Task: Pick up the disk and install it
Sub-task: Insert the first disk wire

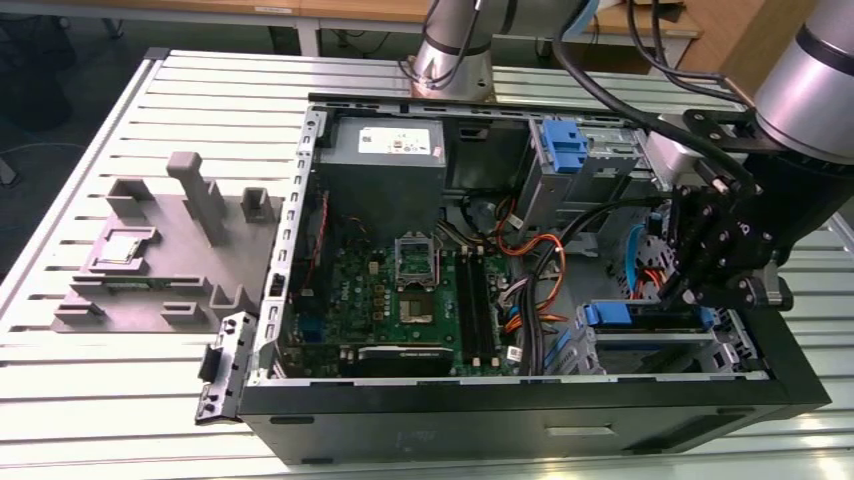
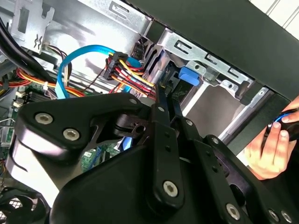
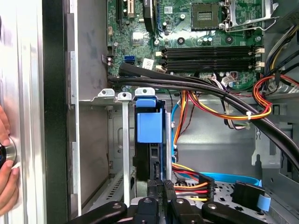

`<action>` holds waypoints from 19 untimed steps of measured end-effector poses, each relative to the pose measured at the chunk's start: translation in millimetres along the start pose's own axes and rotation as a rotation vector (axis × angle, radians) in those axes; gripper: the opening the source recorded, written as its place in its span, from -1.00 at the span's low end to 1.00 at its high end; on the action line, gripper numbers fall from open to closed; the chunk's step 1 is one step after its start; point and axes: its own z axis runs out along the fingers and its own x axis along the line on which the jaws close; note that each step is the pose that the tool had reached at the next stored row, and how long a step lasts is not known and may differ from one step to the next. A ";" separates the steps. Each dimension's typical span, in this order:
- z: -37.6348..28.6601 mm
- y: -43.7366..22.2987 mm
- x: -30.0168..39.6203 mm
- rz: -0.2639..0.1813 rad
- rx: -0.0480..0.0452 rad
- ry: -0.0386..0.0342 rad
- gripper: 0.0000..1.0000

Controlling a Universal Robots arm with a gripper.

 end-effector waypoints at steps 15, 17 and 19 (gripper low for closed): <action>2.0 0.0 0.2 0.000 -0.0002 -0.0029 -0.64; 0.6 0.0 0.3 0.000 -0.0001 -0.0028 -0.51; -1.0 0.0 0.4 0.000 -0.0002 -0.0034 -0.51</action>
